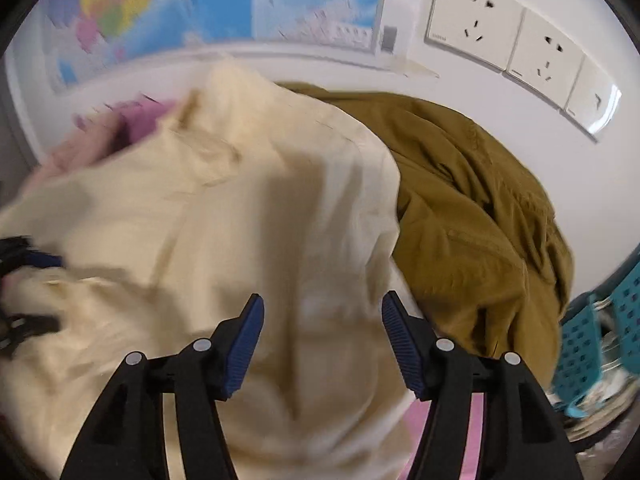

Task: Fold large clothes

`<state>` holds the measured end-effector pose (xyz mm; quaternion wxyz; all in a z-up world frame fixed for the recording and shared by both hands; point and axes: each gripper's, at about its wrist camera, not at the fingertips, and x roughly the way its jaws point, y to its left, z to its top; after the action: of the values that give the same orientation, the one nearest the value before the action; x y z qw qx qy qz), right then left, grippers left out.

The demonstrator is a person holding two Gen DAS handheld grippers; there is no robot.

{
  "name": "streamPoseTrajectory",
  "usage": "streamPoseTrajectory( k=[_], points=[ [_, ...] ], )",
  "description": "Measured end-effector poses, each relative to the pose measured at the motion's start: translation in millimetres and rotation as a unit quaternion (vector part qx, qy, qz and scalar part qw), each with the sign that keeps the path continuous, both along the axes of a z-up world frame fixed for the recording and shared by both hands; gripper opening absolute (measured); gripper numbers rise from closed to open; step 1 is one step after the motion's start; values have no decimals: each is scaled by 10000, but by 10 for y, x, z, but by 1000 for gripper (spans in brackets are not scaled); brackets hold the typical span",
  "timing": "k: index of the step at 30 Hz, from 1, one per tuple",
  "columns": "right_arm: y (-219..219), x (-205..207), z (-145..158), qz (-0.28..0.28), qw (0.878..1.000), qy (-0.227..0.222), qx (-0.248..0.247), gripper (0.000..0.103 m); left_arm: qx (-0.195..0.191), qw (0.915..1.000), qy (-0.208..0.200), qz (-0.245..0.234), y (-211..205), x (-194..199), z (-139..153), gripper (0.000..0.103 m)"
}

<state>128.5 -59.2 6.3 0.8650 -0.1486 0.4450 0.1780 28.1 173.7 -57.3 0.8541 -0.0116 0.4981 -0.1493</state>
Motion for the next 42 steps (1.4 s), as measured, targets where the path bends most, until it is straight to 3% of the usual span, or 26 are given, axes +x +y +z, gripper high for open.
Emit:
streamPoseTrajectory(
  k=[1, 2, 4, 6, 7, 8, 10, 11, 13, 16, 19, 20, 21, 22, 23, 25, 28, 32, 33, 34, 35, 36, 40, 42],
  points=[
    [-2, 76, -50, -35, 9999, 66, -80, 49, 49, 10000, -10, -19, -9, -4, -12, 74],
    [-37, 137, -81, -61, 9998, 157, -80, 31, 53, 10000, -11, -41, -14, -3, -19, 69],
    [-133, 178, -2, -86, 9998, 166, 11, 11, 110, 9999, -89, -40, -9, -16, -11, 49],
    [-366, 178, 243, -155, 9984, 156, 520, 7, 80, 9998, -200, -6, 21, -28, 38, 37],
    [-487, 171, 376, -205, 9969, 102, 752, 5, 82, 9995, -314, 43, 45, -38, 83, 35],
    [-690, 181, 534, -277, 9911, 197, 1289, 5, 78, 9990, -435, 110, 72, -38, 131, 35],
    [-948, 234, 665, -558, 9854, 173, 1600, 4, -5, 9980, -596, 228, 142, -22, 203, 33],
    [-1063, 261, 683, -739, 9834, 116, 1651, 3, -161, 9973, -658, 298, 208, 19, 231, 33],
    [-1318, 356, 590, -1073, 9685, 383, 2213, 3, -320, 9964, -652, 446, 314, 131, 197, 34],
    [-1381, 435, 321, -1266, 9682, 563, 2083, 3, -38, 9966, -368, 742, 376, 275, 25, 34],
    [-1391, 415, 271, -1373, 9610, 603, 2323, 6, -25, 9981, -126, 601, 353, 319, -118, 43],
    [-1390, 379, 319, -1348, 9619, 560, 2313, 10, 23, 9982, -162, 569, 343, 302, -119, 43],
    [-1311, 321, 417, -1181, 9686, 365, 2158, 13, 46, 9984, -202, 524, 338, 283, -115, 50],
    [-1205, 250, 522, -1008, 9763, 128, 1911, 21, 50, 9985, -219, 497, 336, 271, -114, 55],
    [-1128, 127, 626, -810, 9821, -88, 1697, 46, 64, 9984, -233, 502, 344, 279, -112, 55],
    [-957, -138, 780, -283, 9888, -351, 1420, 76, 24, 9984, -215, 520, 375, 301, -125, 55],
    [-598, -373, 721, 425, 9967, -464, 505, 73, -12, 9983, -253, 516, 392, 318, -160, 53],
    [-264, -457, 336, 1086, 9901, -423, -778, 70, 28, 9986, -280, 454, 355, 296, -171, 43],
    [-203, -411, 217, 1092, 9856, -514, -1186, 68, 38, 9986, -284, 440, 324, 289, -172, 41],
    [-202, -372, 166, 1112, 9843, -478, -1283, 49, 38, 9987, -278, 434, 319, 286, -177, 38],
    [-201, -309, 134, 1136, 9851, -392, -1229, 19, 36, 9987, -278, 426, 298, 290, -176, 37],
    [-216, -243, 157, 1081, 9879, -327, -1061, 10, 42, 9987, -273, 421, 288, 287, -178, 34],
    [-296, -93, 550, 692, 9933, -909, -194, 5, -3, 9986, -342, 393, 218, 275, -179, 31],
    [-211, -26, 497, 678, 9930, -930, -276, 5, 160, 9984, -331, 425, 172, 304, -203, 31]
  ],
)
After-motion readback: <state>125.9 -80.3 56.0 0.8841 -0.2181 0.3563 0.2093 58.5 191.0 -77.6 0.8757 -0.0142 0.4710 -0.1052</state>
